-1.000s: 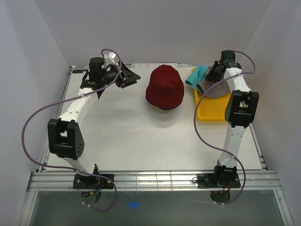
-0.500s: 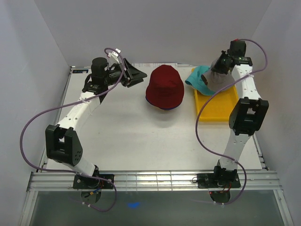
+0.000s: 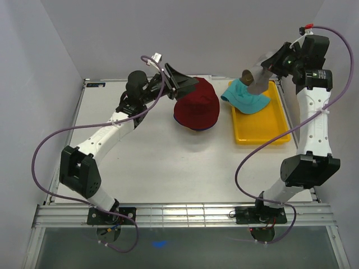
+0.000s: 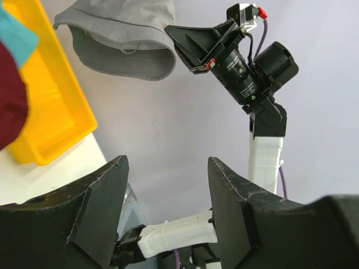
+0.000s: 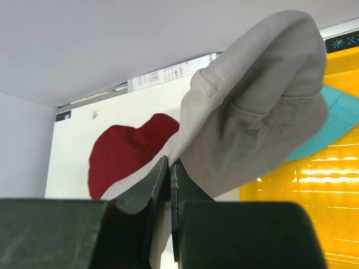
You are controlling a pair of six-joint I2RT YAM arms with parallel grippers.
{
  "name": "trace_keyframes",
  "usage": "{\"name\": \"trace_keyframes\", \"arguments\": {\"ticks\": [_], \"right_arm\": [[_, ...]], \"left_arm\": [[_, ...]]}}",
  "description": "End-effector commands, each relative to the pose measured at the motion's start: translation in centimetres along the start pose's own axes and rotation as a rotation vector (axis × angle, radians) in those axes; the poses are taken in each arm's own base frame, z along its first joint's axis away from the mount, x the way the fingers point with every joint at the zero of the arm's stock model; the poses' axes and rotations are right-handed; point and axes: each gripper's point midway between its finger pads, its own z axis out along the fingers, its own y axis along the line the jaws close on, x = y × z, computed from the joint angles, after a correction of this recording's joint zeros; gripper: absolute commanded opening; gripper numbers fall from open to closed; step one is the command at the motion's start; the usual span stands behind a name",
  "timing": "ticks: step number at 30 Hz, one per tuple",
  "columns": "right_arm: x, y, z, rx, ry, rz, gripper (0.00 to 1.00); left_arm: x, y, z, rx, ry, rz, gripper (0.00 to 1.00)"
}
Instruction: Stack the hats
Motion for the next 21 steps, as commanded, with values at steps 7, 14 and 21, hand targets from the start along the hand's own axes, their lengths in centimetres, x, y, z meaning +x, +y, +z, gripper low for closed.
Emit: {"name": "trace_keyframes", "arguments": {"ticks": [7, 14, 21], "right_arm": [[-2.9, 7.2, -8.7, -0.206, -0.114, -0.045, 0.08], [-1.6, 9.9, -12.1, -0.320, -0.104, -0.056, 0.08], [-0.2, 11.2, -14.1, -0.388, -0.083, -0.049, 0.08]], "left_arm": [[3.7, -4.2, 6.1, 0.139, -0.023, -0.143, 0.69], [4.9, -3.5, 7.8, 0.174, -0.069, -0.215, 0.70], [4.7, -3.1, 9.2, 0.207, -0.083, -0.297, 0.70]]}}
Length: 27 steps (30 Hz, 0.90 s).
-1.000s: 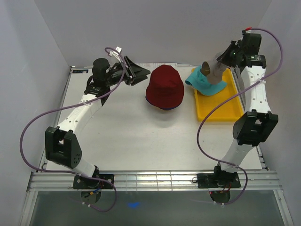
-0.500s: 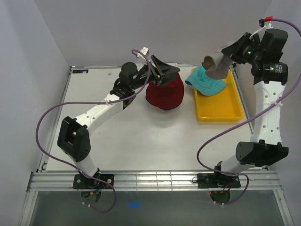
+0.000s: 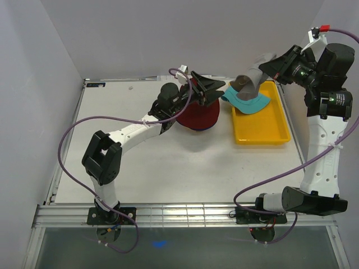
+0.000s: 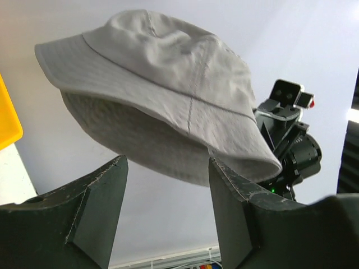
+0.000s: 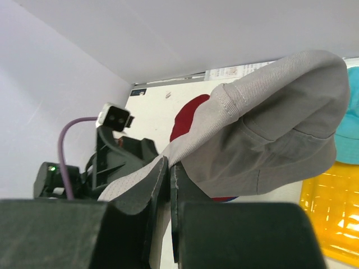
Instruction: Stack the hats
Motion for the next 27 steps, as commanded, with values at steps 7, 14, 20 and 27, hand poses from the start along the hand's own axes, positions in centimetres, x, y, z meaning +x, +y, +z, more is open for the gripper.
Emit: {"name": "trace_keyframes", "arguments": {"ticks": [7, 14, 20, 27], "right_arm": [[0.6, 3.5, -2.1, -0.138, -0.003, -0.005, 0.08], [1.3, 3.6, -2.3, -0.155, 0.007, -0.002, 0.08], [1.3, 3.8, -2.3, -0.167, 0.005, -0.003, 0.08], [0.9, 3.5, -1.9, -0.157, -0.005, -0.004, 0.08]], "left_arm": [[-1.1, -2.8, 1.1, 0.107, -0.049, -0.060, 0.70], [-1.1, -3.6, 1.4, 0.134, -0.037, -0.079, 0.69], [-0.7, -3.7, 1.2, 0.133, -0.021, -0.087, 0.68], [-0.1, -2.8, 0.1, 0.084, -0.016, -0.090, 0.68]]}}
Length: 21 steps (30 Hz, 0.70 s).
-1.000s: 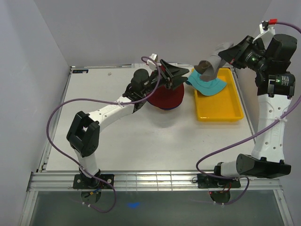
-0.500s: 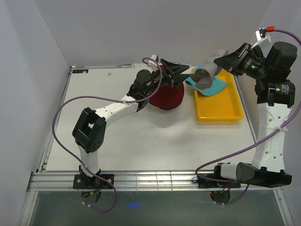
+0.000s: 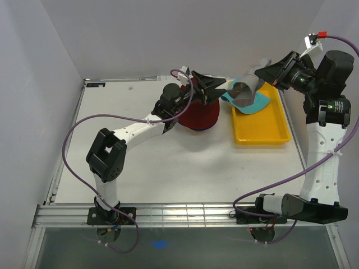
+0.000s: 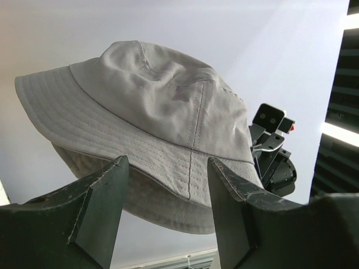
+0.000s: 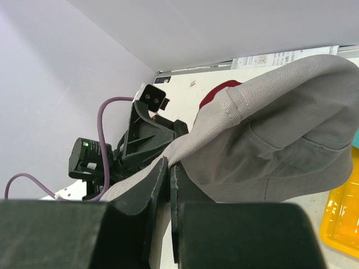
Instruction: Stack the hats
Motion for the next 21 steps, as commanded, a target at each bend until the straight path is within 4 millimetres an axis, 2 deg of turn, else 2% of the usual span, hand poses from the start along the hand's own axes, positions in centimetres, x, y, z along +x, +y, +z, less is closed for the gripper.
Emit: {"name": "trace_keyframes", "arguments": {"ticks": [1, 21], "right_arm": [[-1.4, 1.3, -0.3, -0.042, -0.045, -0.052, 0.08], [-0.9, 1.2, 0.2, -0.077, -0.025, -0.046, 0.08]], "left_arm": [[1.1, -3.1, -1.4, 0.040, 0.007, 0.024, 0.68], [1.8, -3.1, -0.2, 0.050, 0.057, -0.002, 0.68]]}}
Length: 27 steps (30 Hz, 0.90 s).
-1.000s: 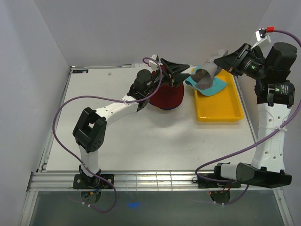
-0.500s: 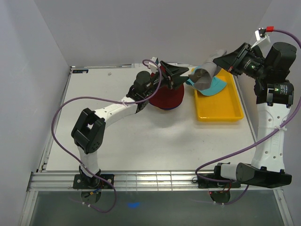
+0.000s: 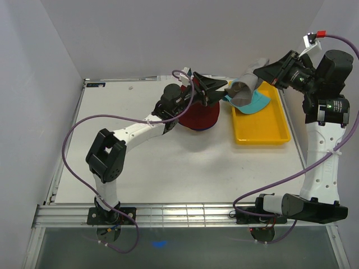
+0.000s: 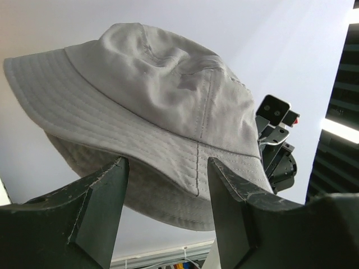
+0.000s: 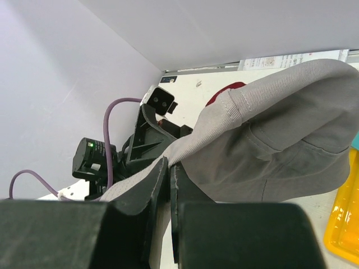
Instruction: Stack the hats
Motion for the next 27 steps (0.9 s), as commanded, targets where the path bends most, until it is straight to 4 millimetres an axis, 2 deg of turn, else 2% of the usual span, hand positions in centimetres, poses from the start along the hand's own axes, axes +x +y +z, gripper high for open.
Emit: {"name": "trace_keyframes", "arguments": {"ticks": [1, 4, 7, 8, 10, 12, 15, 18, 19, 20, 24, 27], "right_arm": [[-0.6, 0.9, 0.0, -0.053, -0.018, -0.044, 0.08], [-0.4, 0.9, 0.2, -0.068, -0.001, -0.044, 0.08], [-0.2, 0.6, 0.4, -0.069, 0.017, -0.049, 0.08], [-0.2, 0.5, 0.5, -0.069, 0.022, -0.053, 0.08], [0.1, 0.2, 0.7, -0.074, 0.043, -0.056, 0.08], [0.5, -0.2, 1.1, -0.082, 0.066, -0.047, 0.08], [0.9, -1.0, 1.8, -0.091, 0.096, -0.049, 0.08], [1.1, -2.0, 2.4, -0.079, 0.113, -0.062, 0.08], [1.0, -2.1, 2.5, -0.080, 0.115, -0.065, 0.08], [0.7, -2.1, 2.7, -0.085, 0.113, -0.075, 0.08], [0.6, -3.1, 4.2, -0.114, 0.142, -0.066, 0.08], [0.6, -3.9, 5.1, -0.131, 0.153, -0.067, 0.08]], "left_arm": [[0.8, -3.6, 0.3, 0.075, 0.029, 0.021, 0.68], [0.3, -3.8, 1.0, 0.084, 0.031, 0.019, 0.67], [-0.6, -4.1, 1.6, 0.094, 0.031, 0.026, 0.61], [-0.9, -4.1, 1.7, 0.095, 0.031, 0.028, 0.53], [-1.6, -4.2, 2.0, 0.098, 0.031, 0.034, 0.46], [-2.1, -4.3, 2.1, 0.100, 0.035, 0.039, 0.34], [-2.8, -4.3, 2.5, 0.104, 0.057, 0.057, 0.24], [-3.4, -4.2, 3.1, 0.109, 0.096, 0.075, 0.18], [-3.7, -5.3, 3.4, 0.134, 0.105, 0.091, 0.13], [-3.9, -3.9, 3.8, 0.117, 0.129, 0.087, 0.11], [-4.8, -3.1, 5.0, 0.130, 0.177, 0.113, 0.05], [-6.3, -1.9, 5.3, 0.132, 0.200, 0.130, 0.04]]}}
